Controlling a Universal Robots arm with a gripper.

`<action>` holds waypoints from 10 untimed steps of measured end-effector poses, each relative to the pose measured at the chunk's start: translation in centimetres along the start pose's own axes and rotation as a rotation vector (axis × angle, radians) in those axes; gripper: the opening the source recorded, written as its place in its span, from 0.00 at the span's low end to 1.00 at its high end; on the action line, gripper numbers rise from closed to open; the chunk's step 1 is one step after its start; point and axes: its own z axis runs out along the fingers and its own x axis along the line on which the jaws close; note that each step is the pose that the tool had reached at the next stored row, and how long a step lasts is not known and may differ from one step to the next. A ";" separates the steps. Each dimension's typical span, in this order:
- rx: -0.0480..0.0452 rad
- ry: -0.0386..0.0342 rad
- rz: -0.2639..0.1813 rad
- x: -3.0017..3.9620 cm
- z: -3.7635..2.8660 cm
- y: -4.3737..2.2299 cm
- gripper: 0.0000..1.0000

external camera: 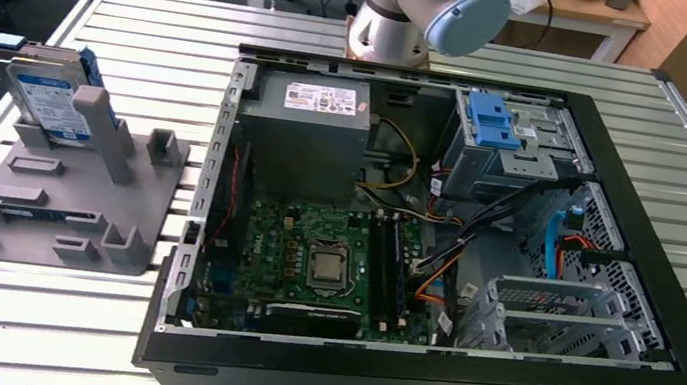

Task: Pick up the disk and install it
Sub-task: 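Pick up the disk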

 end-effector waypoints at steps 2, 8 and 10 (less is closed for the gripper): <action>0.0007 0.0015 -0.037 0.00 0.01 0.00 0.11; 0.0012 0.0048 -0.115 0.05 0.04 0.02 0.11; 0.0011 0.0046 -0.115 0.05 0.05 0.02 0.11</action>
